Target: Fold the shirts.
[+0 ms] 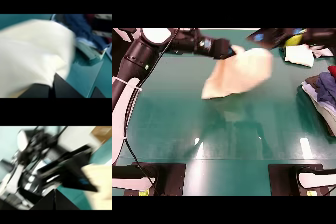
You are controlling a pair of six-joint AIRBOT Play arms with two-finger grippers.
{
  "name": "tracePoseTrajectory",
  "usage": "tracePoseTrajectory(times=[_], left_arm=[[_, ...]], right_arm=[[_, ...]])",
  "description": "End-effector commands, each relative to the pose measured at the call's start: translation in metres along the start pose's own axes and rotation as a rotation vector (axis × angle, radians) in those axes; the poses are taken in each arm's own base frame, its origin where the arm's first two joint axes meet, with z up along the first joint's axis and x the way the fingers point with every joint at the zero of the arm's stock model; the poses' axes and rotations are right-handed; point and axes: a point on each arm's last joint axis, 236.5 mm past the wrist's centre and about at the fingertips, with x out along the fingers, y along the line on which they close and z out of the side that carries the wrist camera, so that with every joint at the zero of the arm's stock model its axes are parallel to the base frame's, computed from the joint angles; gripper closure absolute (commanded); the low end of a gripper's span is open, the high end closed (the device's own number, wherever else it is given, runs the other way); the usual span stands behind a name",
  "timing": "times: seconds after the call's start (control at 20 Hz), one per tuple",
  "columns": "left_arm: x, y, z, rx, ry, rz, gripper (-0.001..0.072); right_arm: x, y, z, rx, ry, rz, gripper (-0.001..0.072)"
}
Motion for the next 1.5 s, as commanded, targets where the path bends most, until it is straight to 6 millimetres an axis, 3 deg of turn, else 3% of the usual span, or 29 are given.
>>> tracePoseTrajectory(times=[0.0,0.1,0.2,0.3,0.4,0.45,0.5,0.55,0.65,0.7,0.75,0.8,0.85,0.95,1.0,1.05,1.15,1.3,1.4,1.45], left_arm=[[-0.002,-0.016,-0.015,0.14,0.104,0.056,0.0686],[-0.025,0.067,-0.078,0.151,0.395,0.329,0.0686],[-0.08,0.146,-0.137,0.142,0.699,0.612,0.0686],[-0.133,0.209,-0.165,0.076,0.836,0.865,0.0685],[-0.156,0.243,-0.187,-0.042,0.859,0.945,0.0683],[-0.16,0.25,-0.197,-0.083,0.867,0.933,0.0546],[-0.162,0.253,-0.203,-0.128,0.867,0.923,0.006],[-0.164,0.254,-0.204,-0.166,0.852,0.926,0.0022],[-0.165,0.255,-0.2,-0.156,0.845,0.931,0.0019],[-0.165,0.256,-0.197,-0.148,0.829,0.933,0.002],[-0.163,0.257,-0.194,-0.142,0.816,0.935,0.002],[-0.162,0.258,-0.193,-0.146,0.807,0.938,0.002],[-0.162,0.258,-0.193,-0.148,0.803,0.936,0.002],[-0.159,0.256,-0.193,-0.151,0.797,0.925,0.002],[-0.159,0.256,-0.193,-0.151,0.797,0.925,0.002],[-0.159,0.256,-0.193,-0.151,0.799,0.925,0.002],[-0.161,0.255,-0.195,-0.157,0.81,0.925,0.002],[-0.161,0.254,-0.196,-0.16,0.812,0.923,0.0021],[-0.161,0.254,-0.196,-0.16,0.814,0.922,0.0112],[-0.161,0.254,-0.196,-0.16,0.814,0.922,0.0109]], right_arm=[[-0.078,-0.022,0.025,-0.02,-0.134,-0.281,0.0683],[-0.097,-0.032,0.014,-0.003,-0.106,-0.392,0.0682],[-0.104,-0.046,0.003,0.02,-0.071,-0.473,0.0682],[-0.109,-0.074,-0.017,0.074,-0.005,-0.576,0.0682],[-0.103,-0.109,-0.056,0.177,0.096,-0.635,0.0677],[-0.098,-0.126,-0.083,0.248,0.16,-0.64,0.0611],[-0.089,-0.14,-0.109,0.314,0.205,-0.625,0.0523],[-0.081,-0.155,-0.136,0.384,0.243,-0.612,0.0463],[-0.068,-0.179,-0.187,0.513,0.296,-0.595,0.0442],[-0.058,-0.184,-0.209,0.557,0.316,-0.572,0.0371],[-0.047,-0.186,-0.228,0.588,0.331,-0.536,0.0323],[-0.041,-0.194,-0.238,0.602,0.313,-0.537,0.0324],[-0.039,-0.214,-0.236,0.602,0.243,-0.585,0.0314],[-0.047,-0.257,-0.213,0.575,0.072,-0.703,0.0269],[-0.045,-0.269,-0.204,0.59,0.025,-0.702,0.0269],[-0.04,-0.278,-0.199,0.614,0.017,-0.683,0.0264],[-0.031,-0.296,-0.199,0.65,0.051,-0.658,0.017],[-0.008,-0.32,-0.191,0.694,0.062,-0.603,0.017],[0.008,-0.329,-0.185,0.708,0.073,-0.569,0.0171],[0.017,-0.333,-0.183,0.71,0.087,-0.559,0.017]])
